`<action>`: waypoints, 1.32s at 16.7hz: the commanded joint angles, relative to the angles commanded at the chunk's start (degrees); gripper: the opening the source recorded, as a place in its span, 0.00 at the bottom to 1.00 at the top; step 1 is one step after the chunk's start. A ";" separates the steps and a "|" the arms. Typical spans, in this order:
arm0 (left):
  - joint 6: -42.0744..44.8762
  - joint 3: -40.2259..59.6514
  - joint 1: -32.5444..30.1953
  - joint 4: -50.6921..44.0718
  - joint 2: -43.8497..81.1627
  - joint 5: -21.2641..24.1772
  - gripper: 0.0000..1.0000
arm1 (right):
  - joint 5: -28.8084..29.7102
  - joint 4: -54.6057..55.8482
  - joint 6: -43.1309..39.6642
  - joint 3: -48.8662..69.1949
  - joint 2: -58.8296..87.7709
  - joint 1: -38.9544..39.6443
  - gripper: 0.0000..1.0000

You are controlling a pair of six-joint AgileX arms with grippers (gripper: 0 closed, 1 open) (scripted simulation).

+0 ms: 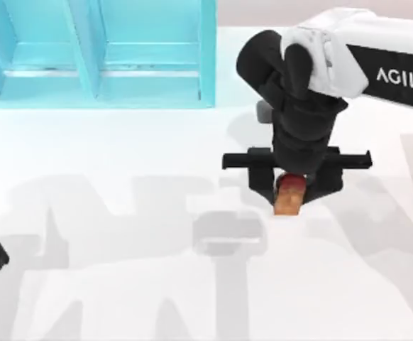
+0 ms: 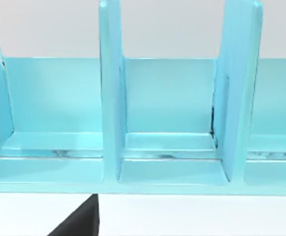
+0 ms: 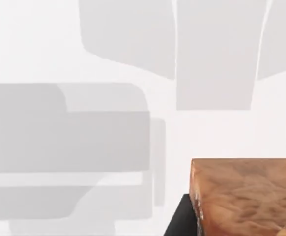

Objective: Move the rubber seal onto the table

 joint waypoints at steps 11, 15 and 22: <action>0.00 0.00 0.00 0.00 0.00 0.00 1.00 | 0.18 8.13 0.07 -5.15 2.88 0.25 0.08; 0.00 0.00 0.00 0.00 0.00 0.00 1.00 | 0.18 8.13 0.07 -5.15 2.88 0.25 0.38; 0.00 0.00 0.00 0.00 0.00 0.00 1.00 | 0.18 8.13 0.07 -5.15 2.88 0.25 0.90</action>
